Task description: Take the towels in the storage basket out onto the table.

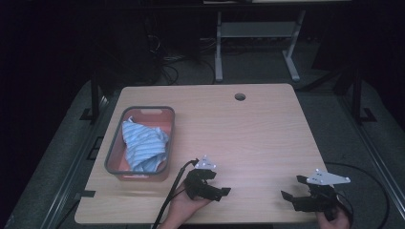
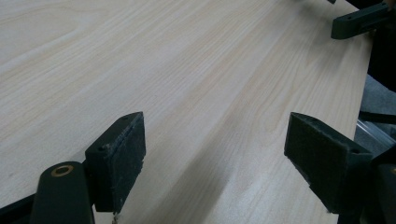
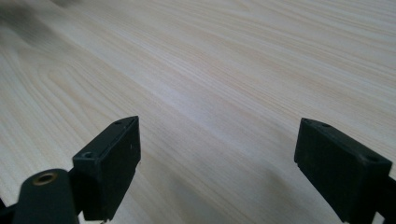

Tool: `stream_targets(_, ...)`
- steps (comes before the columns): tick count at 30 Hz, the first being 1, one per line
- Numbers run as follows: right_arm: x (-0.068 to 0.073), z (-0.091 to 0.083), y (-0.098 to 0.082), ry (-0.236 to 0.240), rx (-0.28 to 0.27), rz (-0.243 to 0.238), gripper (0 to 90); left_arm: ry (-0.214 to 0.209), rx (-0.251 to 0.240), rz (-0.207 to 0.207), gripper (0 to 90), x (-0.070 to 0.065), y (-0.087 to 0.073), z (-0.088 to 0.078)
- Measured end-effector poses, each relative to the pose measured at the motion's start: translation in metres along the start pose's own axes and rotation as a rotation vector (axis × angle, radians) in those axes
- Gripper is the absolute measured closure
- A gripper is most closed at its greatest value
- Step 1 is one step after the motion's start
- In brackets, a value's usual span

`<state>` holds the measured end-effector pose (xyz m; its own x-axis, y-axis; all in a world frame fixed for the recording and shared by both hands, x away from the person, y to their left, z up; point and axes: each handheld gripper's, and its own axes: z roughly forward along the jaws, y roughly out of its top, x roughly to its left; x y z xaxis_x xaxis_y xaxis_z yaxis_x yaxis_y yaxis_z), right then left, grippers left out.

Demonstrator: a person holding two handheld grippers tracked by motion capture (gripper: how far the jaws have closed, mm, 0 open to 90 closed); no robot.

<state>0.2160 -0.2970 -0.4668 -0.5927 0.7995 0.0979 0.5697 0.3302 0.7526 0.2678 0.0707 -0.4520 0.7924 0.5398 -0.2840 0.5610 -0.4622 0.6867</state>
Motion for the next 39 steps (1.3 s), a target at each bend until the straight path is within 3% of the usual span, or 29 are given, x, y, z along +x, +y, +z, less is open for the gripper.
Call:
stream_targets(6, -0.004, -0.002, -0.001, 0.004, -0.011, 0.009, 14.0, 0.018, 0.01, 0.007, 20.1, 0.002, 0.0, 0.0)
stream_targets(10, -0.005, -0.005, -0.001, -0.003, -0.024, 0.011, 14.1, 0.011, 0.015, -0.022, 19.0, 0.003, 0.0, -0.003)
stream_targets(15, -0.005, -0.007, -0.002, -0.004, -0.027, 0.015, 14.1, 0.018, 0.017, -0.011, 19.0, 0.004, 0.002, -0.004)
stream_targets(24, -0.004, -0.007, -0.002, 0.002, -0.036, 0.017, 14.1, 0.001, 0.035, 0.019, 20.9, 0.002, 0.016, -0.007)
stream_targets(30, -0.002, -0.006, -0.001, 0.006, -0.033, 0.007, 14.1, -0.002, 0.015, 0.003, 20.5, 0.004, 0.028, -0.016)
stream_targets(39, 0.002, -0.005, 0.0, 0.007, -0.028, 0.001, 14.1, 0.0, 0.024, 0.014, 20.7, 0.007, 0.05, -0.03)
